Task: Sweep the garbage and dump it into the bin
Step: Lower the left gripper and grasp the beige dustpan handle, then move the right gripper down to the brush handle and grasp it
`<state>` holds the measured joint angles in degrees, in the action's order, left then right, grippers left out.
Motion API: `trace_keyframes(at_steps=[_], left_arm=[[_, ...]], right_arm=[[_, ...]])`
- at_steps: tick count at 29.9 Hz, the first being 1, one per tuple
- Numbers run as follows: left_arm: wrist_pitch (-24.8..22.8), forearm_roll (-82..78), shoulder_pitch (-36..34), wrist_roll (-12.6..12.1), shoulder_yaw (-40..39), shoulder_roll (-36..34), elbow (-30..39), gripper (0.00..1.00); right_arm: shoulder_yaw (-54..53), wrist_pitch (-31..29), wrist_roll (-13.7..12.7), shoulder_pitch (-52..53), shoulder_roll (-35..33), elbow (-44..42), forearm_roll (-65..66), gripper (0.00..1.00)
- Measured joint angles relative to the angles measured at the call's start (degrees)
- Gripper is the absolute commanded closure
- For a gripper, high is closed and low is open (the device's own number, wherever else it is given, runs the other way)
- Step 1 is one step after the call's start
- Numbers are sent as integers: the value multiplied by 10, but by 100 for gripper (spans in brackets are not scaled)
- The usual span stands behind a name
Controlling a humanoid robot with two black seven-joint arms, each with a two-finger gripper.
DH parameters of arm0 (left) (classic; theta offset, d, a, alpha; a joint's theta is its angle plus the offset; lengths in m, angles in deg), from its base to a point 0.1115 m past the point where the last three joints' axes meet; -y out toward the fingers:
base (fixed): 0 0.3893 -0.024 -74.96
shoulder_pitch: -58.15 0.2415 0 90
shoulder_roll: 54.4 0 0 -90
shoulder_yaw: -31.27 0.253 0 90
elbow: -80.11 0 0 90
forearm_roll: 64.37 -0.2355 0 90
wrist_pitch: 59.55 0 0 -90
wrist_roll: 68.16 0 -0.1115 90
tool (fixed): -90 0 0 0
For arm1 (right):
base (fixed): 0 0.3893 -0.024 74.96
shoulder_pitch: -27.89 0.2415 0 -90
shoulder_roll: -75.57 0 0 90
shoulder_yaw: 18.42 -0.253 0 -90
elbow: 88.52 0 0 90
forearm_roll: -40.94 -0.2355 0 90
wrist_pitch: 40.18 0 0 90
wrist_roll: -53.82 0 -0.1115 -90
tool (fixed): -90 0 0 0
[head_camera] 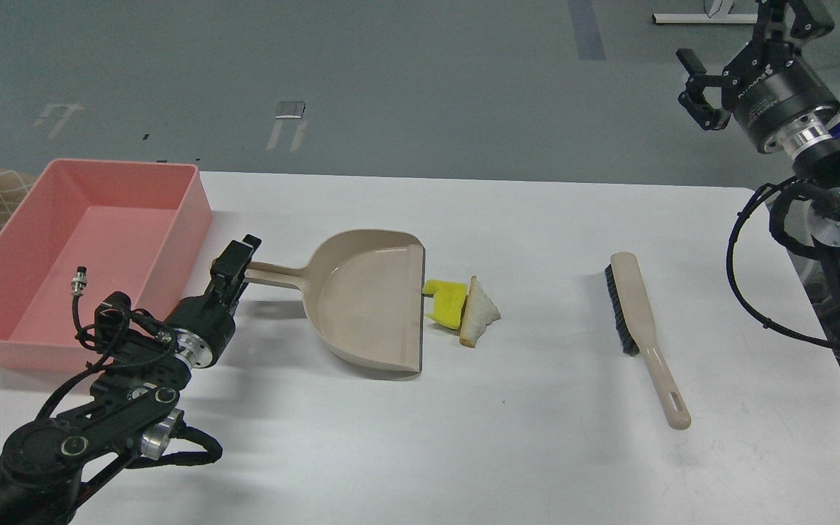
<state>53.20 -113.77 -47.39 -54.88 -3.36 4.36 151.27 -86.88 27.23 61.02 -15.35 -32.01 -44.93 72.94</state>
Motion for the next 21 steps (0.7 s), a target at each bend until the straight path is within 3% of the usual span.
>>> trace_keyframes(at_steps=[2,4,5,15,21], left_arm=[[0,0,0,0,2,0,0,77],[0,0,0,0,4,0,-1,97],[0,0,0,0,4,0,-1,100],[1,-4,-6,-4,7,0,-1,100],[17,-8,-18,-1,7,0,-1,100]], right_arm=[[0,0,0,0,0,0,0,0],[0,0,0,0,0,0,0,0],[0,0,0,0,-1,0,0,0],[1,0,-3,0,-9,1,2,0],[97,0,-8,6,-80,42,5,0]])
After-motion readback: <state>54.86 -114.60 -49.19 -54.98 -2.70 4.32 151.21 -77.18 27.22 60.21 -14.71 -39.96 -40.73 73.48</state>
